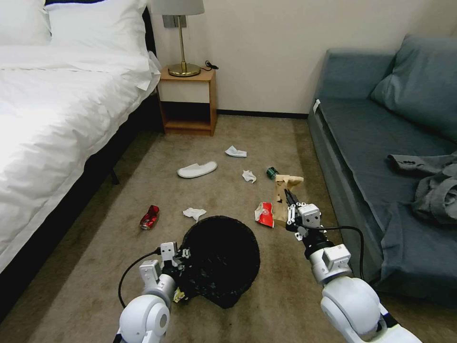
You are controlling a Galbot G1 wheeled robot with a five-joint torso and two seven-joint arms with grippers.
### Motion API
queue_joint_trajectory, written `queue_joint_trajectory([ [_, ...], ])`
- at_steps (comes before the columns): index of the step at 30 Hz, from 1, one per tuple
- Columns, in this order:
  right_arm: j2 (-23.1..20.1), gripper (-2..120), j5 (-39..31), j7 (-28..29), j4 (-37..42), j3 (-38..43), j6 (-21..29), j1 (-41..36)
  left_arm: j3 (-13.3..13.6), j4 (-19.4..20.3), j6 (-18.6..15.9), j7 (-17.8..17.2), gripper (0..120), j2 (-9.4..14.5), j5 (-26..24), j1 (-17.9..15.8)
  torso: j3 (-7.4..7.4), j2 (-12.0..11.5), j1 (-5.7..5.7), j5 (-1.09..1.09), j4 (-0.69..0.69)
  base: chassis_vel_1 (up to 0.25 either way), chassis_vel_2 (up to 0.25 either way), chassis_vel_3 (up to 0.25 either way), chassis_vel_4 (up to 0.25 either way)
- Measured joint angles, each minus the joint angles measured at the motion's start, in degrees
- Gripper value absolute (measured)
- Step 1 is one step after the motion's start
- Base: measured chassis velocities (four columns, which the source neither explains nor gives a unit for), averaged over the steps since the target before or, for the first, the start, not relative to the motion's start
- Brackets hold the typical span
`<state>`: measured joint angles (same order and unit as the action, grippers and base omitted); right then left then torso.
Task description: Pick up the trash bin, then pick up the garbage on the floor and place it into the trash bin.
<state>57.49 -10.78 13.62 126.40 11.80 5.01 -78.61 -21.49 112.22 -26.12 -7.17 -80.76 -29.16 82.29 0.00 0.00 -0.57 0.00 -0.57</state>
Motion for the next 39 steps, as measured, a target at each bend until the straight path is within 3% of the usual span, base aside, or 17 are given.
queue_joint_trajectory([
  [5,-1.82,0,-3.78,-0.81,1.65,-4.67,-0.15,0.27,1.98,0.2,-2.67,0.97,3,0.9,-3.21,-0.93,0.0,0.0,0.0,0.0,0.0,0.0,0.0,0.0,0.0],
  [13,-2.57,0,-4.58,-1.52,3.0,-7.4,0.93,0.73,2.85,-0.43,-3.63,2.18,3,1.23,-4.38,-1.82,0.0,0.0,0.0,0.01,0.01,0.0,0.0,0.0,0.0],
  [20,-3.18,0,-5.92,-2.25,3.69,-10.58,1.79,1.25,4.62,-2.83,-4.81,7.89,3,0.86,-4.18,-4.49,0.0,0.0,0.0,0.0,0.0,0.0,0.0,0.0,0.0],
  [29,-2.75,0,-5.5,-2.69,2.9,-11.34,1.86,1.02,4.92,-3.07,-5.25,8.52,3,0.53,-3.72,-6.39,0.0,0.0,0.0,0.0,0.0,0.0,0.0,0.0,0.0],
  [39,-2.46,0,-4.43,-2.87,1.85,-11.64,1.69,-0.18,4.74,-1.69,-5.42,6.85,3,-0.5,-4.69,-7.28,0.0,0.0,0.0,0.0,0.0,0.0,0.0,0.0,0.0],
])
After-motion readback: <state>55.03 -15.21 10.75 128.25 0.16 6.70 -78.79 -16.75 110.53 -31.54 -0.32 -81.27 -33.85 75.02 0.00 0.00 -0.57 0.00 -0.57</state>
